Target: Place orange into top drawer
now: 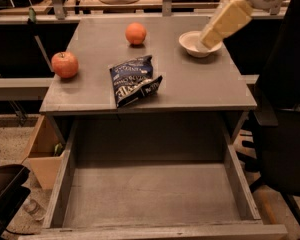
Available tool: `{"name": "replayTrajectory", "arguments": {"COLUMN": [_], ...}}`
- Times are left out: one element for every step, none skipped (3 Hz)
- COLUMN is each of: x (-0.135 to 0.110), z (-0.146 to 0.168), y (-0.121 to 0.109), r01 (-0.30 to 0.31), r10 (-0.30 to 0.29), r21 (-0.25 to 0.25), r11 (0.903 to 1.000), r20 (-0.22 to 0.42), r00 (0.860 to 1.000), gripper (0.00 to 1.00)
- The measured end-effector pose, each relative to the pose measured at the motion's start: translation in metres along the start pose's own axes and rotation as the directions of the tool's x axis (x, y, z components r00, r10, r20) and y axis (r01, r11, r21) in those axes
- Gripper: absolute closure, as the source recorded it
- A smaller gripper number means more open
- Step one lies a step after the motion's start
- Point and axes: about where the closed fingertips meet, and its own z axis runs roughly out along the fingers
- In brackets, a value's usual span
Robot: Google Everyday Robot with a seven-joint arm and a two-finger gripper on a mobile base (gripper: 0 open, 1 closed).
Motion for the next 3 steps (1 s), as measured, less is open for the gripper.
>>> {"name": "replayTrajectory", "arguments": {"x": [-0.0072, -0.0105, -0.0106], "z": [0.0426, 0.0466, 0.0465], "y": [-0.0285, -0.0276, -0.0275], "r01": [-0.122, -0.176, -0.172], "r10": [0.122, 0.176, 0.173], "r21": [0.023, 0.019, 0.019], "r11": [0.9922, 0.9842, 0.9848], "r20": [-0.003, -0.002, -0.002], "r00": [0.992, 0.984, 0.985], "gripper": [0.0, 0.0, 0.0]}}
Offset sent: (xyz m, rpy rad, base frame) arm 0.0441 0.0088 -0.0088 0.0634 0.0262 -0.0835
